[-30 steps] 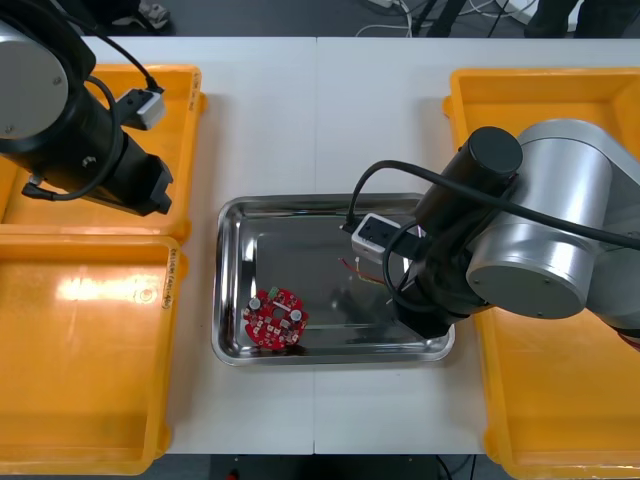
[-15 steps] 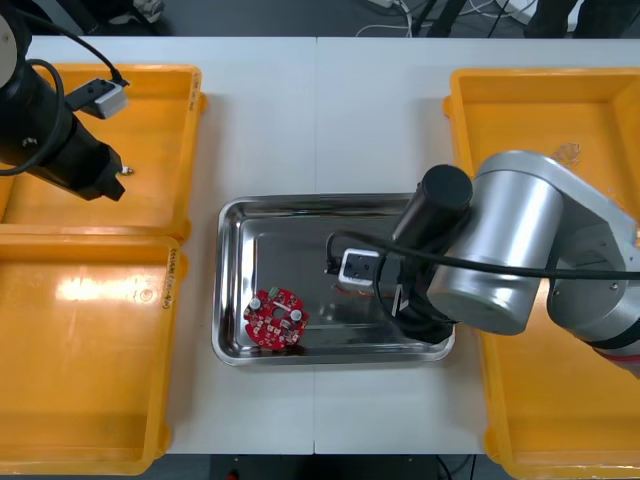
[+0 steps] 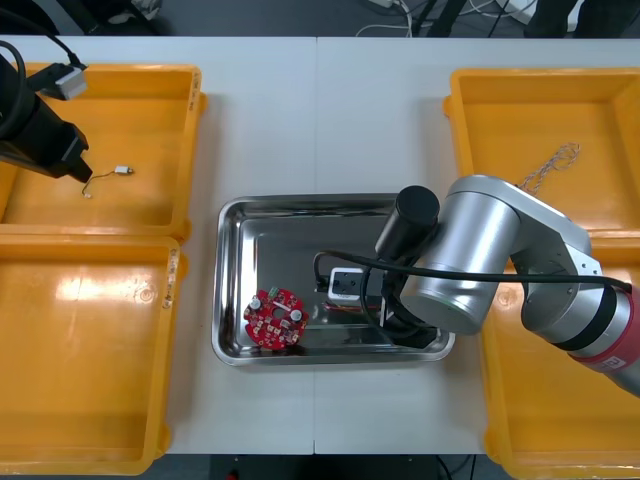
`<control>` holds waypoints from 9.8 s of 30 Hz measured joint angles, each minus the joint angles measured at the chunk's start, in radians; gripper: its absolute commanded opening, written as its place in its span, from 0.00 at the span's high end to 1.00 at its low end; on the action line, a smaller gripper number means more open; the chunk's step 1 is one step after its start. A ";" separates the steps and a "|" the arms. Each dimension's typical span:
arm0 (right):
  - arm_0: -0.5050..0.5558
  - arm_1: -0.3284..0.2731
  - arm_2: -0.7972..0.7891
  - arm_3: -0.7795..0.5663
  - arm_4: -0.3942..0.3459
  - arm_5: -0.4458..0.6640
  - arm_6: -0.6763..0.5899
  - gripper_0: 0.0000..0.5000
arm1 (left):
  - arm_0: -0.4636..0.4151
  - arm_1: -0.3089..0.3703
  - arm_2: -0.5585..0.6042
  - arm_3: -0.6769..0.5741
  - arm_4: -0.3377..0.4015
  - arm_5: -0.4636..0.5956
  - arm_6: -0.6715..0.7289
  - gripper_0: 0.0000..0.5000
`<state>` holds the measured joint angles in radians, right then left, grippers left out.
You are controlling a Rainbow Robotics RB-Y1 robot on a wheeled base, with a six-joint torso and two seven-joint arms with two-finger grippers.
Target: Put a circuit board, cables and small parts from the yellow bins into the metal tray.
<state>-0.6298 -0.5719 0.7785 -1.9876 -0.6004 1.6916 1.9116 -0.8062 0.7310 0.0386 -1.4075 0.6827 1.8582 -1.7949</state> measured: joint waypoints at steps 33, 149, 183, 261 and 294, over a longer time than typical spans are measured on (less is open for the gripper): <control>0.026 0.000 0.043 0.042 0.047 -0.056 -0.001 0.00 | -0.089 0.004 0.019 0.443 -0.101 -0.472 -0.207 0.00; -0.259 -0.055 -0.899 0.625 0.151 0.224 -0.644 0.00 | -0.109 -0.029 -0.016 0.244 -0.131 -0.281 -0.202 1.00; -0.359 0.034 -0.967 0.998 0.279 -0.160 -0.736 0.00 | -0.034 -0.298 -0.352 -0.371 -0.232 -0.033 0.615 1.00; -0.364 0.094 -0.968 0.995 0.301 -0.103 -0.931 1.00 | 0.076 -0.317 -0.569 -0.374 -0.220 -0.094 0.791 0.00; -0.175 0.045 -0.862 0.150 0.003 0.224 -0.747 1.00 | -0.048 -0.212 -0.157 -0.166 -0.130 0.029 0.409 0.00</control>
<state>-0.8051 -0.5272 -0.0830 -1.8376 -0.5973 1.9157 1.1644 -0.8547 0.5186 -0.1183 -1.5732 0.5531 1.8876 -1.3860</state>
